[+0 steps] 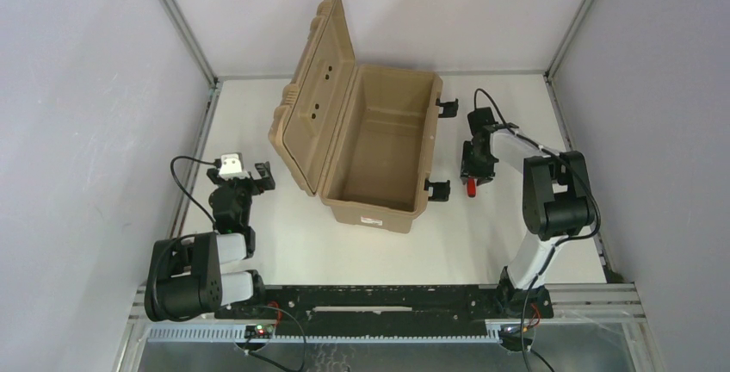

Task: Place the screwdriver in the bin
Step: Pick up the screwdriver from the center of the board.

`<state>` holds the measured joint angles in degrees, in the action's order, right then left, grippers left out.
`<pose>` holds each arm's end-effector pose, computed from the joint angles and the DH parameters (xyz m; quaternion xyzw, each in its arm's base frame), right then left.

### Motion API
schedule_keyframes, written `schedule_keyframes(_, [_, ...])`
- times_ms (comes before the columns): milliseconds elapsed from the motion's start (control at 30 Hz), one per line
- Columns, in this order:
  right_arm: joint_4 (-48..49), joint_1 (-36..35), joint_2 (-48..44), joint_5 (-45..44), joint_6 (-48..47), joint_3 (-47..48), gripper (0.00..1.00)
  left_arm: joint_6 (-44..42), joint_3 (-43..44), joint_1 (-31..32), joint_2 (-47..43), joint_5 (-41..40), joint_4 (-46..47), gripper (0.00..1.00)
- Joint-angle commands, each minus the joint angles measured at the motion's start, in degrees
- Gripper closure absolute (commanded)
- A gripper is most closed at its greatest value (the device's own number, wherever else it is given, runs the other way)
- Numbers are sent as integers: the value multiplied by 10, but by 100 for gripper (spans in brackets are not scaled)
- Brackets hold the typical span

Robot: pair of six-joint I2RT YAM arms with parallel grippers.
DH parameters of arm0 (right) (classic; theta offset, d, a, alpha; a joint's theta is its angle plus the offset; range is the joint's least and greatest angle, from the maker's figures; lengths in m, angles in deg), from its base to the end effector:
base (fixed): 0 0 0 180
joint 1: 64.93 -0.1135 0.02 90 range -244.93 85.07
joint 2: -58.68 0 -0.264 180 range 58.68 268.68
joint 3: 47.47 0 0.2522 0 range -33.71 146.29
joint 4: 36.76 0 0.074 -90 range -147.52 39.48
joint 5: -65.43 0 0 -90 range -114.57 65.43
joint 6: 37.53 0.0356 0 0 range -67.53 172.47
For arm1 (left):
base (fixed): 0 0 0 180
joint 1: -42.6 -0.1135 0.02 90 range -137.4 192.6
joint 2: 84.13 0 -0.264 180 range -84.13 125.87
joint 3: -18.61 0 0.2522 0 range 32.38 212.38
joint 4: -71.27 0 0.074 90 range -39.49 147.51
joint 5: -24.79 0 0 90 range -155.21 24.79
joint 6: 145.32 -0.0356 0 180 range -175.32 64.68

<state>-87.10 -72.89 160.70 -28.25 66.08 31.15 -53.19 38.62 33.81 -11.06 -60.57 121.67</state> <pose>0.3342 0.0444 0.1664 0.0533 0.9880 -0.0048 0.1448 0.2021 0.0283 0.1594 -0.0409 0.7221 0.0108 0.6905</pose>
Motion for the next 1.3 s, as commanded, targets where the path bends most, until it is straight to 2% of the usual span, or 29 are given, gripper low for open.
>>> schedule_keyframes(0, [13,-3,7,-25,7,-2,57,0,22,3,-7,-3,19,0])
schedule_keyframes(300, [13,-4,12,-29,6,-2,79,0,22,3,-8,-3,19,0])
schedule_keyframes(600, [4,12,-32,-11,1,-2,91,0,22,3,-8,-3,19,0])
schedule_keyframes(967, [-4,40,-109,44,4,-1,100,0,22,3,-8,-3,19,0])
schedule_keyframes(1267, [-17,75,-193,130,4,5,100,1,22,3,-7,-3,19,0])
